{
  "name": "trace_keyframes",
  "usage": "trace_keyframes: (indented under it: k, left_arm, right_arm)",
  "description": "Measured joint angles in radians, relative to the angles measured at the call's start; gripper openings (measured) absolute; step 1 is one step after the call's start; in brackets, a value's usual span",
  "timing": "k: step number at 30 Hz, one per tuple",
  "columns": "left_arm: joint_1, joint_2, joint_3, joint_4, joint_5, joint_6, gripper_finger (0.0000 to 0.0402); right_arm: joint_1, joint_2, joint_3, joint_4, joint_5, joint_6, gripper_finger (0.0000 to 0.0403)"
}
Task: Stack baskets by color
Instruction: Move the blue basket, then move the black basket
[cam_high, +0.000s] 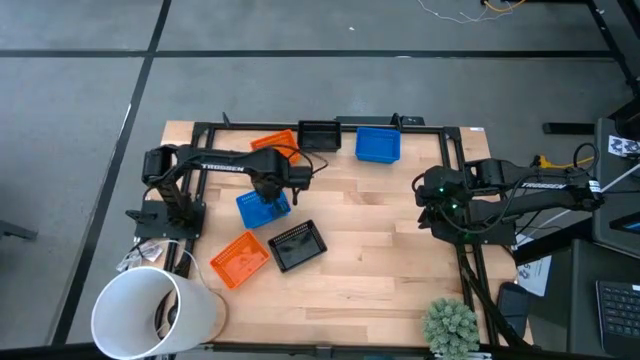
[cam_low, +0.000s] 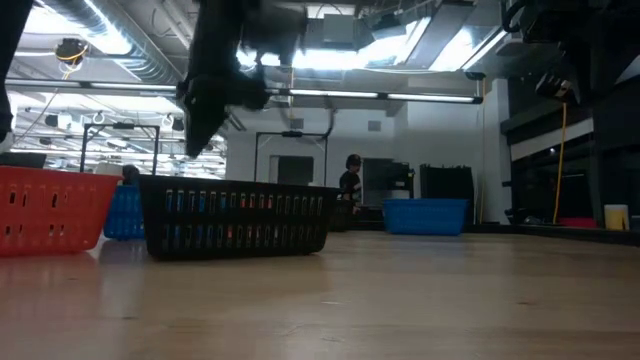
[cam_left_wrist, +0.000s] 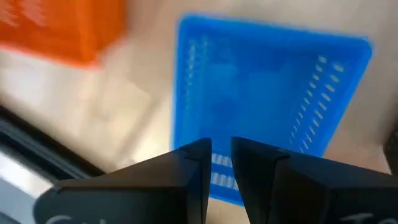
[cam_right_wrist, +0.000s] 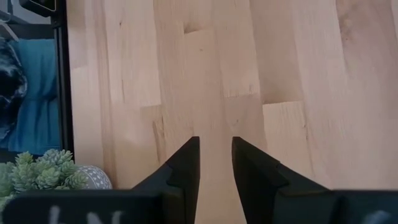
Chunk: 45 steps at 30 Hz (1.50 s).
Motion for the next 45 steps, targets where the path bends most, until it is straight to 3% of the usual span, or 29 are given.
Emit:
trace_keyframes:
  k: [6, 11, 15, 18, 21, 24, 27, 30, 33, 38, 45]
  left_arm:
    - [0.028, 0.000, -0.161, 0.066, 0.097, -0.002, 0.0055]
    - [0.042, 0.021, -0.196, 0.408, 0.123, 0.106, 0.0055]
    - [0.069, 0.051, -0.148, 0.730, 0.113, 0.206, 0.0055]
    - [0.059, 0.055, -0.080, 0.850, 0.117, 0.268, 0.0055]
    - [0.031, 0.049, 0.016, 0.809, 0.118, 0.318, 0.0055]
    - [-0.003, 0.044, 0.120, 0.621, 0.118, 0.317, 0.0055]
    - [-0.034, 0.044, 0.181, 0.393, 0.124, 0.263, 0.0055]
    - [-0.068, 0.044, 0.186, 0.337, 0.206, 0.180, 0.0055]
    - [-0.124, 0.048, 0.150, 0.404, 0.287, 0.142, 0.0055]
    - [-0.205, 0.077, 0.054, 0.495, 0.339, 0.104, 0.0055]
    - [-0.242, 0.092, -0.076, 0.590, 0.313, 0.025, 0.0055]
  right_arm:
    - [0.000, 0.000, 0.000, 0.000, 0.000, 0.019, 0.0092]
    - [0.000, 0.000, 0.000, 0.000, 0.000, 0.019, 0.0092]
    - [0.000, 0.000, 0.000, 0.001, 0.000, 0.024, 0.0092]
    - [0.000, 0.000, 0.000, 0.001, -0.001, 0.057, 0.0092]
    - [0.000, 0.000, 0.000, 0.001, -0.002, 0.072, 0.0092]
    - [0.000, 0.000, 0.000, 0.001, 0.000, 0.067, 0.0092]
    - [0.000, 0.000, 0.000, 0.001, 0.000, 0.066, 0.0092]
    - [0.000, 0.000, 0.000, 0.001, 0.000, 0.052, 0.0092]
    - [0.000, 0.000, 0.000, 0.001, 0.000, 0.043, 0.0092]
    - [0.000, 0.000, 0.000, 0.001, 0.000, 0.043, 0.0092]
    - [0.000, 0.000, 0.000, -0.002, 0.000, 0.043, 0.0092]
